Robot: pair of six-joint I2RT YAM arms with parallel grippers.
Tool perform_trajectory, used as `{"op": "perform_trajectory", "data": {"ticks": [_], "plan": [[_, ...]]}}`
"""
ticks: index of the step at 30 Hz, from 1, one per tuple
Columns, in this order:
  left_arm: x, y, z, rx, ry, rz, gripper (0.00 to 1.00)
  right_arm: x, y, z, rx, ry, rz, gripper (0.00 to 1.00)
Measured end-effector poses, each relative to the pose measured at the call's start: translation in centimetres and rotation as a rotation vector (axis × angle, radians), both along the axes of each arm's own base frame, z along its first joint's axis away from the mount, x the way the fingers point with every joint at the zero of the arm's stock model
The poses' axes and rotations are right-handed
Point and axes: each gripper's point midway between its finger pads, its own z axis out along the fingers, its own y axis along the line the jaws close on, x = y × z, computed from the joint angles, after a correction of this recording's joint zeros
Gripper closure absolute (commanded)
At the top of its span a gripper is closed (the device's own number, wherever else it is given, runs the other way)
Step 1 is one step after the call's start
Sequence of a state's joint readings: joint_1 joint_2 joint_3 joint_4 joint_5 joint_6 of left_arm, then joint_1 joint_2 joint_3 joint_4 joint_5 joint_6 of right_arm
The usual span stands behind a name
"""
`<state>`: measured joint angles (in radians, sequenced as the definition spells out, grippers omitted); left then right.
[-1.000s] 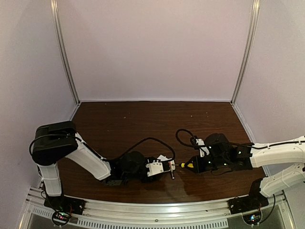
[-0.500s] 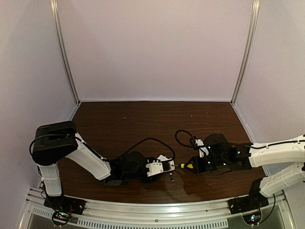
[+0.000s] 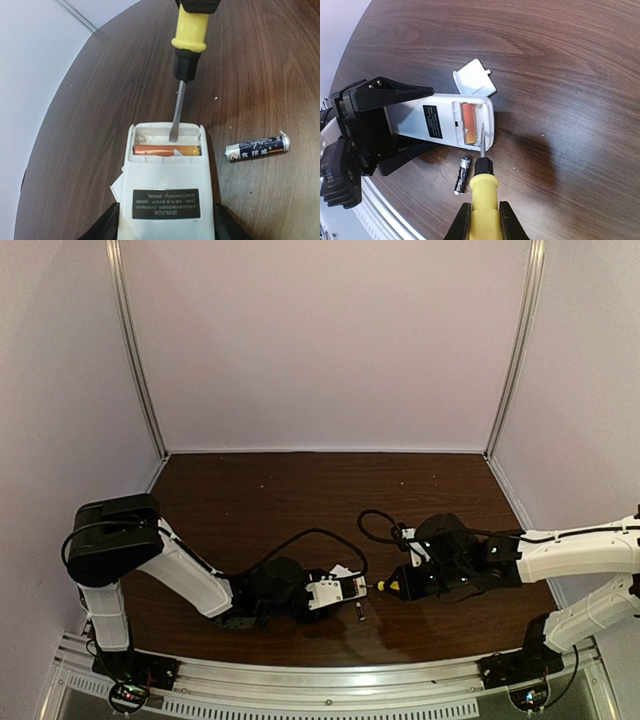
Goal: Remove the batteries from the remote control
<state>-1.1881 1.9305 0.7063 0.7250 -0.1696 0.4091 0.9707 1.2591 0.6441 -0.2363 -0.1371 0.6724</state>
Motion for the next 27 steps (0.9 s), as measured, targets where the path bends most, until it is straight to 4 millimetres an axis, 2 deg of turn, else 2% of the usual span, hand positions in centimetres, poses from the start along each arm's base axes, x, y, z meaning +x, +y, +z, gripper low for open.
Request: {"op": "perform_trajectory", "data": {"ticks": [13,17,22,27], "plan": [[0.1,-0.1,0.2,-0.011,0.002,0.005,1.00,-0.3,0.0,1.0,-0.027,-0.017,0.002,1.00],[0.1,-0.1,0.2,-0.011,0.000,0.010,1.00,-0.5,-0.3,2.6,0.009,-0.040,0.001,1.00],[0.2,-0.1,0.7,-0.022,-0.001,0.015,1.00,-0.5,-0.4,5.8,0.095,-0.096,-0.001,1.00],[0.3,-0.2,2.0,-0.056,-0.011,0.019,1.00,-0.6,-0.7,6.9,0.130,-0.124,-0.007,1.00]]}}
